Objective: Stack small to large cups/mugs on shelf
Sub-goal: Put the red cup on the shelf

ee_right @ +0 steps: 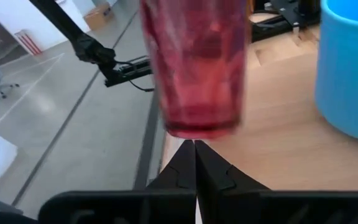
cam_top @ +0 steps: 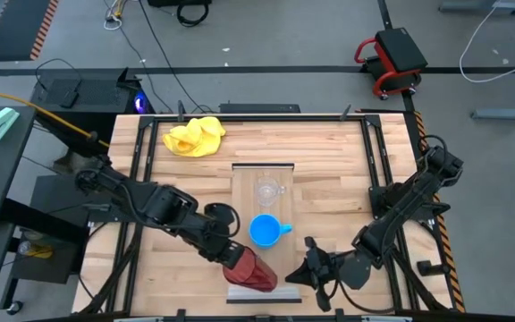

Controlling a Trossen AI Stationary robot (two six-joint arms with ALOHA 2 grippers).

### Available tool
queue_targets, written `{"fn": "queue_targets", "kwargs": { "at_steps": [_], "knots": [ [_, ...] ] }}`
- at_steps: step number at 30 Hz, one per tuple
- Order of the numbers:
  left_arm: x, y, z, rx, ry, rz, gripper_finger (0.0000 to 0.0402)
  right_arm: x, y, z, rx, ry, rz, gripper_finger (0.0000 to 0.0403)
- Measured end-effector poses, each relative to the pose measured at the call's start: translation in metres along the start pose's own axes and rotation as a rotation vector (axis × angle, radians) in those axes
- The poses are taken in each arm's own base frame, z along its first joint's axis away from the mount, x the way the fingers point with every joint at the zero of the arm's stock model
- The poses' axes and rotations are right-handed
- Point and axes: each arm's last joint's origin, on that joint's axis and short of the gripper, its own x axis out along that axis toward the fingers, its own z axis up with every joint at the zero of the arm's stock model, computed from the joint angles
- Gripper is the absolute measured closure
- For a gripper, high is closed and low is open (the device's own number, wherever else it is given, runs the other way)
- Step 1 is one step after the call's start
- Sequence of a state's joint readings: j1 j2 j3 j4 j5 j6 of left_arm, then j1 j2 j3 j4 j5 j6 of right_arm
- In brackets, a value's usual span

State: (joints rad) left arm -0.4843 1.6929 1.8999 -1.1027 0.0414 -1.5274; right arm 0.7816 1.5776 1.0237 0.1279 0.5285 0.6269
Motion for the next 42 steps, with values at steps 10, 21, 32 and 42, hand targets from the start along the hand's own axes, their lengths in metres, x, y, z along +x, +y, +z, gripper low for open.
{"fn": "queue_targets", "kwargs": {
  "at_steps": [10, 21, 32, 42],
  "knots": [
    [0.002, -0.003, 0.007, 0.018, -0.014, -0.031, 0.039, 0.008, -0.005, 0.003, -0.011, 0.014, 0.025, 0.0403],
    [0.015, -0.002, 0.01, 0.022, -0.029, 0.023, 0.039, 0.014, -0.01, 0.002, -0.013, 0.023, 0.011, 0.0403],
    [0.018, -0.003, 0.011, 0.041, -0.045, 0.014, 0.039, 0.016, -0.014, 0.003, -0.018, 0.037, 0.018, 0.0403],
    [0.018, -0.006, 0.012, 0.061, -0.068, -0.008, 0.039, 0.017, -0.016, 0.001, -0.022, 0.058, 0.001, 0.0403]
  ]
}}
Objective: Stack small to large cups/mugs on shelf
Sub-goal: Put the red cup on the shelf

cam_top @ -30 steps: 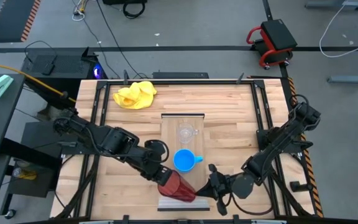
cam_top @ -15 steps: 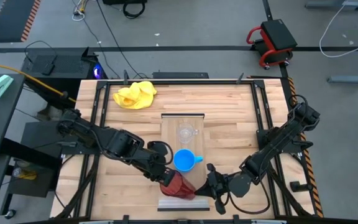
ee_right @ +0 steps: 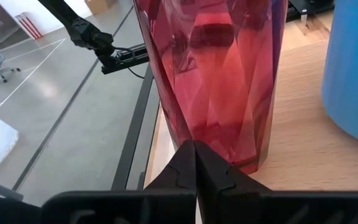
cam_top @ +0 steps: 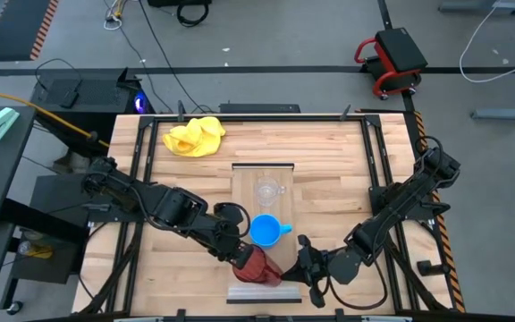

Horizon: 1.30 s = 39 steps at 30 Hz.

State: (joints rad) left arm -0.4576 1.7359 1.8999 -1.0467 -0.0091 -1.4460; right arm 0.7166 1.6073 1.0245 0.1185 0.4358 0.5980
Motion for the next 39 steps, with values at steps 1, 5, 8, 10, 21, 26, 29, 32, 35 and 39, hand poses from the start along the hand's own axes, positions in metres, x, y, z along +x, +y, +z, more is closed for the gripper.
{"fn": "queue_targets", "kwargs": {
  "at_steps": [1, 5, 8, 10, 21, 26, 29, 32, 35, 39],
  "knots": [
    [0.0, 0.0, 0.0, 0.003, 0.0, -0.002, 0.039, 0.0, 0.0, 0.0, 0.0, 0.0, -0.001, 0.0403],
    [0.0, -0.003, 0.0, 0.029, 0.002, -0.03, 0.039, 0.001, -0.002, 0.0, 0.0, 0.008, -0.001, 0.0403],
    [0.0, -0.005, 0.0, 0.045, 0.005, -0.058, 0.0373, 0.001, -0.002, -0.001, -0.004, 0.015, -0.001, 0.0403],
    [-0.001, -0.008, 0.0, 0.045, 0.002, -0.084, 0.0357, 0.002, -0.003, -0.001, -0.011, 0.02, -0.014, 0.0403],
    [-0.001, -0.013, 0.001, 0.072, 0.008, -0.136, 0.034, 0.003, -0.007, -0.002, -0.014, 0.033, -0.039, 0.0403],
    [-0.001, -0.013, 0.0, 0.073, 0.02, -0.139, 0.0331, 0.003, -0.007, -0.002, -0.013, 0.032, -0.038, 0.0403],
    [-0.002, -0.014, 0.0, 0.076, 0.03, -0.145, 0.0327, 0.003, -0.007, -0.002, -0.01, 0.033, -0.04, 0.0403],
    [-0.002, -0.015, 0.0, 0.078, 0.037, -0.159, 0.0323, 0.003, -0.007, -0.003, -0.013, 0.038, -0.043, 0.0403],
    [-0.002, -0.015, 0.0, 0.086, 0.036, -0.164, 0.0322, 0.003, -0.008, -0.004, -0.012, 0.049, -0.049, 0.0403],
    [-0.002, -0.015, 0.002, 0.092, 0.03, -0.169, 0.0323, 0.002, -0.008, -0.004, -0.012, 0.049, -0.048, 0.0403]
  ]
}}
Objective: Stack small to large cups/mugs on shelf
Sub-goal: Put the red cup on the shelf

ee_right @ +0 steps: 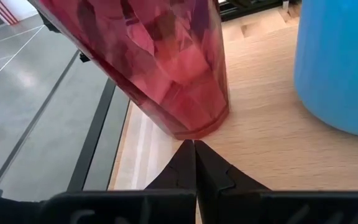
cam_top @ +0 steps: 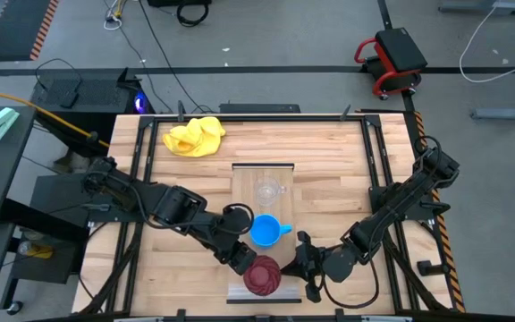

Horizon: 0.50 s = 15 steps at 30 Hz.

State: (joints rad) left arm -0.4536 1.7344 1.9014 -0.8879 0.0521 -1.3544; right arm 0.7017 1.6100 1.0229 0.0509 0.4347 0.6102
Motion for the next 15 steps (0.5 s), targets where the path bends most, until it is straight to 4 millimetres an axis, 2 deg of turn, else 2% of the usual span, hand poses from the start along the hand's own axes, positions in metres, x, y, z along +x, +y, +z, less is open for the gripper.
{"fn": "queue_targets", "kwargs": {
  "at_steps": [15],
  "knots": [
    [-0.0027, 0.0007, 0.0069, 0.005, -0.019, -0.007, 0.0316, 0.0, 0.0001, 0.0, 0.0, 0.002, 0.001, 0.0403]
  ]
}}
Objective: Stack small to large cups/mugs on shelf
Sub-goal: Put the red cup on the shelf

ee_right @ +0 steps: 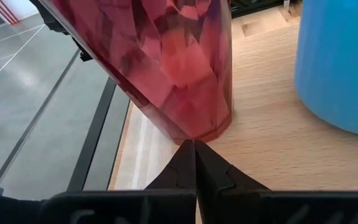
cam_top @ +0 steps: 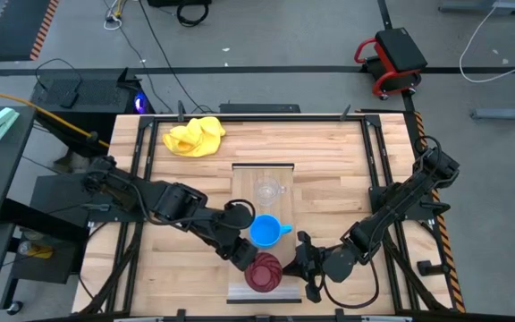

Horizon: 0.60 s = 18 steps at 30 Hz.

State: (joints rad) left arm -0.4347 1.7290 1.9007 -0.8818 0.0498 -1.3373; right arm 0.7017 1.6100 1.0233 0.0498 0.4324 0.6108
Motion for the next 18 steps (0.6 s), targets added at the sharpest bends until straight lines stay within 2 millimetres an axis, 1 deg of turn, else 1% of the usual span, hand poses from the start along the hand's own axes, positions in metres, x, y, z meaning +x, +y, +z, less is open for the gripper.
{"fn": "queue_targets", "kwargs": {
  "at_steps": [8, 13, 16, 18],
  "knots": [
    [-0.011, -0.003, 0.001, 0.016, -0.016, -0.04, 0.0314, 0.0, -0.002, -0.003, -0.001, 0.026, -0.018, 0.0403],
    [-0.013, -0.003, 0.003, 0.031, -0.023, -0.04, 0.0312, 0.0, -0.002, -0.003, -0.002, 0.03, -0.025, 0.0403],
    [-0.022, -0.003, 0.003, 0.039, -0.027, -0.047, 0.0315, 0.0, -0.002, -0.003, 0.006, 0.029, -0.025, 0.0403],
    [-0.034, 0.0, -0.001, 0.042, -0.03, -0.027, 0.0319, 0.0, -0.002, -0.003, 0.008, 0.029, -0.026, 0.0403]
  ]
}}
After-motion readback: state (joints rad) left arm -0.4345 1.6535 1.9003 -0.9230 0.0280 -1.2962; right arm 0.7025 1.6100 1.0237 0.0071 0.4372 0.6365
